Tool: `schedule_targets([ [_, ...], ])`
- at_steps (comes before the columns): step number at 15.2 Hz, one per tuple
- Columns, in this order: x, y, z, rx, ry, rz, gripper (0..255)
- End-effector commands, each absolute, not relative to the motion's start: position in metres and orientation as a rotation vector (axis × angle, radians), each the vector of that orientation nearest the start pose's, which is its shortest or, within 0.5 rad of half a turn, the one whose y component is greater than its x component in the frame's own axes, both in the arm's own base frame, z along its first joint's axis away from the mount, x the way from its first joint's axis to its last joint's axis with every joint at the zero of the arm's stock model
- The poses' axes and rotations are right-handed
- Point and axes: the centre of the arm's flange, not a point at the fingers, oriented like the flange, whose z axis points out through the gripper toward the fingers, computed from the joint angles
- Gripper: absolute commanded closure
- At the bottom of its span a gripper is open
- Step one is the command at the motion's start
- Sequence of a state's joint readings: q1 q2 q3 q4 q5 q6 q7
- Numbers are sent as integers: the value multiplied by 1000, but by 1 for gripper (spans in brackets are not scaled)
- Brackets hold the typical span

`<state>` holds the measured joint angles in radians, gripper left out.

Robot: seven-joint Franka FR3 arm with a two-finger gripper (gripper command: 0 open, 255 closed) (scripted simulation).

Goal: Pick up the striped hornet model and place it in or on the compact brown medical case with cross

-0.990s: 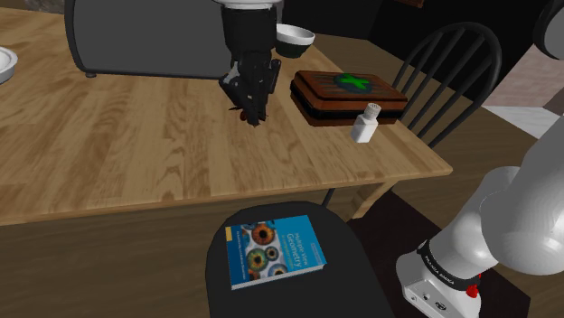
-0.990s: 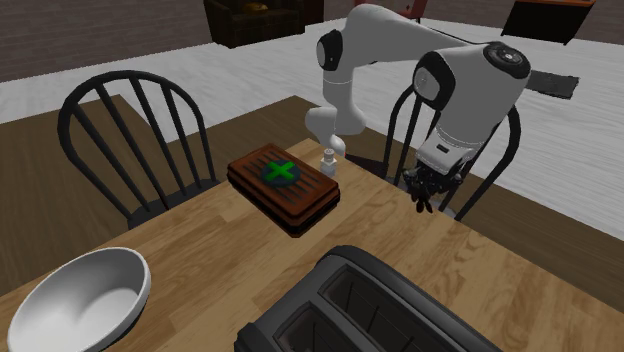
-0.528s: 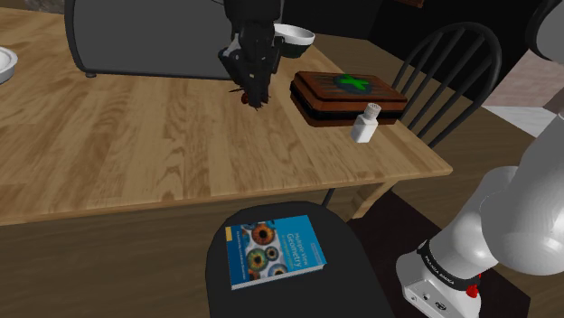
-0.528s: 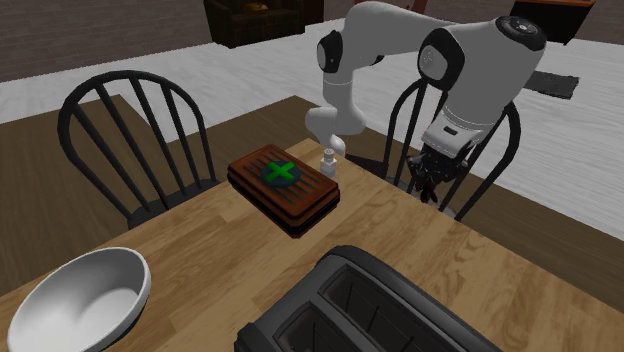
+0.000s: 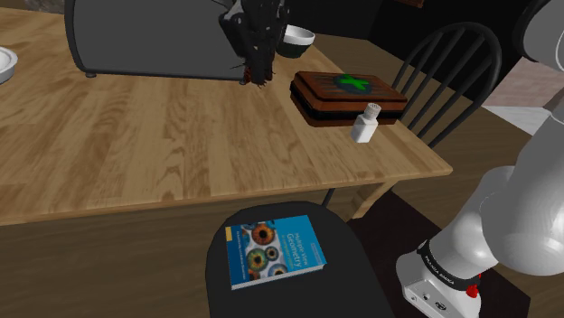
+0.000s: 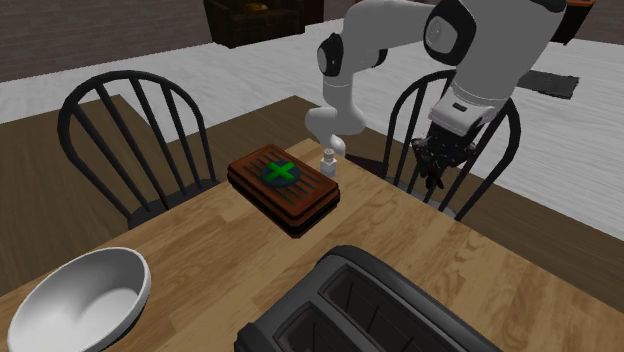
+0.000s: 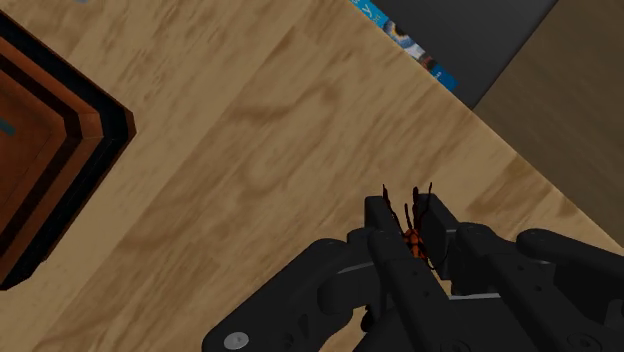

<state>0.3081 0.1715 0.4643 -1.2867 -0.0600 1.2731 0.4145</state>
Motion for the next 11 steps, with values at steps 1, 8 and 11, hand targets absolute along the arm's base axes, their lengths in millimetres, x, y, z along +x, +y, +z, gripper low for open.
schedule_targets([
  [1,433,371,655,-3164,-552,241,255],
  [8,438,332,672,-3164,-552,241,255],
  [11,443,293,672,-3164,-552,241,255],
])
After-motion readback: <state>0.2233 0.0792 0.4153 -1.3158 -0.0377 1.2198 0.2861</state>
